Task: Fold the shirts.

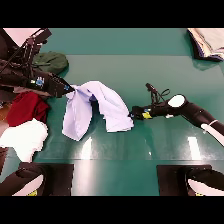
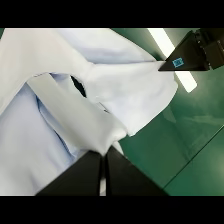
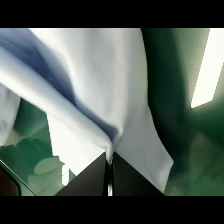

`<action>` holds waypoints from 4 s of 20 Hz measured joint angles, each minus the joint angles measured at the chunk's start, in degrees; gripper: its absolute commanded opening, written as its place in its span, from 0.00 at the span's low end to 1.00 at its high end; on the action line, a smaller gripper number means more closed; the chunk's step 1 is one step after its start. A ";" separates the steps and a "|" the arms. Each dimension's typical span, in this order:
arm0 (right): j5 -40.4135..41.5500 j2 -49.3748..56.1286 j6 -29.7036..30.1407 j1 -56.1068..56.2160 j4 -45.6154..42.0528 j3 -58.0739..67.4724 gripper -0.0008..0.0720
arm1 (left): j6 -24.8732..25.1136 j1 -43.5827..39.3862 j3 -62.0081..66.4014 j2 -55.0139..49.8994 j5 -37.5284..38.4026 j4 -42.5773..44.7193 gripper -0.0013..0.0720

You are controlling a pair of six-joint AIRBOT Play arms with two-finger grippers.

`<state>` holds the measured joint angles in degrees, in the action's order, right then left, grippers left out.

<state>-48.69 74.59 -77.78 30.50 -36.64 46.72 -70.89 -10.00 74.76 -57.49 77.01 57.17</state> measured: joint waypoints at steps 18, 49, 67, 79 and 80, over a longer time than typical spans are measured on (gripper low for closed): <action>-22.95 -29.75 -1.62 -41.88 -9.33 34.34 0.04 | -2.58 0.00 33.92 0.55 4.07 2.64 0.05; -15.08 5.16 -5.49 -29.14 -10.58 30.88 0.68 | -2.71 0.00 -14.32 -0.17 -3.13 9.84 0.05; -8.66 2.21 0.42 -29.83 -10.84 9.57 0.62 | -4.24 0.00 -14.38 -0.17 -8.13 6.21 0.05; -0.66 4.24 1.70 -24.65 -6.78 9.38 0.07 | -4.35 0.00 -14.38 -0.17 -8.96 5.84 0.05; -0.70 4.24 1.73 -24.46 -6.71 9.38 0.04 | -4.37 0.00 -14.38 -0.17 -8.94 5.77 0.05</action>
<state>-49.39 78.83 -76.05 6.04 -43.35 56.10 -75.26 -10.00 60.38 -57.67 68.07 62.94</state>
